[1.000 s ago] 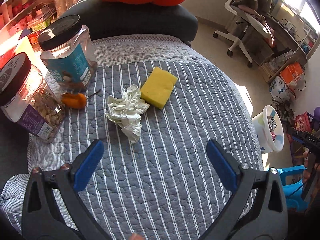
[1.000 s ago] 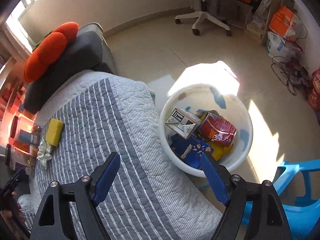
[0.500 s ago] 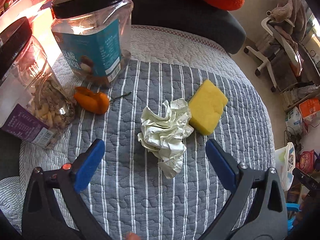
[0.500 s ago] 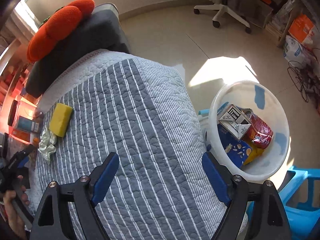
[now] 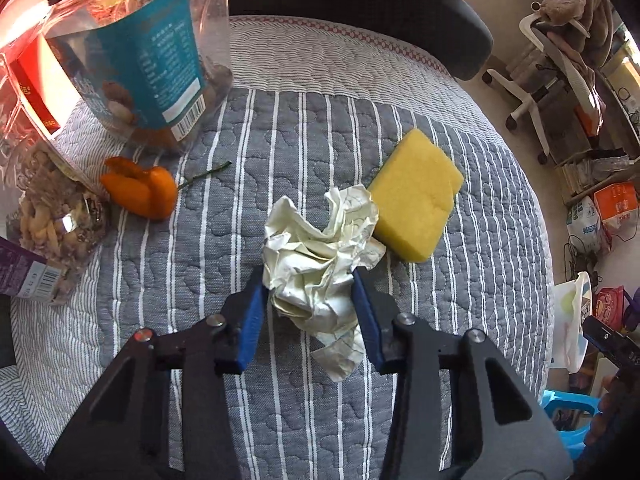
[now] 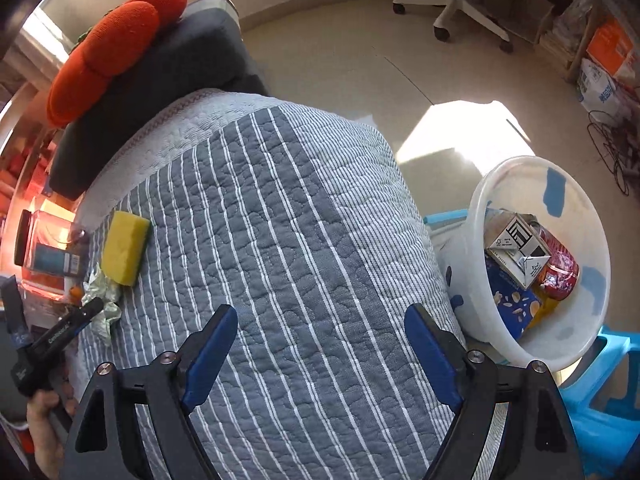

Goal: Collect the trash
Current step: 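Grasp the crumpled white paper with the left gripper, then grasp and lift the yellow sponge with the right gripper while the left gripper holds the paper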

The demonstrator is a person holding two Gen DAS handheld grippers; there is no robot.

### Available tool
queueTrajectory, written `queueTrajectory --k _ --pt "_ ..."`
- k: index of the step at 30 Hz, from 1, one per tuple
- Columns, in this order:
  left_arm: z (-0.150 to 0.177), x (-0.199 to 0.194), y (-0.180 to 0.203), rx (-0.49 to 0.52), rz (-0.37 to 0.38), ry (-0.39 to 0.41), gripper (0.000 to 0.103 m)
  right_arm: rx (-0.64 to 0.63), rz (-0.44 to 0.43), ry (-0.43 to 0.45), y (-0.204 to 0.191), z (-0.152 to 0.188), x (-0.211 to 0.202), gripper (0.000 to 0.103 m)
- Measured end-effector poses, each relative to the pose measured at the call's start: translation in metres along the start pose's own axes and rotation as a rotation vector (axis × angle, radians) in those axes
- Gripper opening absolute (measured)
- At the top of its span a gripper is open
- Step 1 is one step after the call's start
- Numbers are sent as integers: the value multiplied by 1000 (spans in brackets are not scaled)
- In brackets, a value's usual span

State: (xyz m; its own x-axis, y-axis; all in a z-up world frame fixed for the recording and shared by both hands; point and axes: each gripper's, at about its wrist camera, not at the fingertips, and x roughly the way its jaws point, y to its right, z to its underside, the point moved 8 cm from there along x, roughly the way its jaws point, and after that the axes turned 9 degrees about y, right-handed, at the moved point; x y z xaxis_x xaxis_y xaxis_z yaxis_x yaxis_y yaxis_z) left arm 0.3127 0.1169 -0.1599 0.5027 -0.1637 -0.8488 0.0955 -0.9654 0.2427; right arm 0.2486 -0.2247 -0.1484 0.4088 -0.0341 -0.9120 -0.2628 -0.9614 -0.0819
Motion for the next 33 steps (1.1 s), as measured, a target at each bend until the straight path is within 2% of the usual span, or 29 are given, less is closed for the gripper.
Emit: queueTrajectory --k 9,19,25,33 --pt "-2 -52 -30 0 11 67 44 -32 -29 -3 -50 8 15 87" --pt "8 -73 -54 56 -42 95 44 -149 -112 -12 -165 24 53 87" --pt "8 -69 -58 138 -87 105 44 -63 -193 -25 -224 11 84 87" --pt "5 -66 -71 121 -92 100 44 0 -186 -46 -261 1 124 87"
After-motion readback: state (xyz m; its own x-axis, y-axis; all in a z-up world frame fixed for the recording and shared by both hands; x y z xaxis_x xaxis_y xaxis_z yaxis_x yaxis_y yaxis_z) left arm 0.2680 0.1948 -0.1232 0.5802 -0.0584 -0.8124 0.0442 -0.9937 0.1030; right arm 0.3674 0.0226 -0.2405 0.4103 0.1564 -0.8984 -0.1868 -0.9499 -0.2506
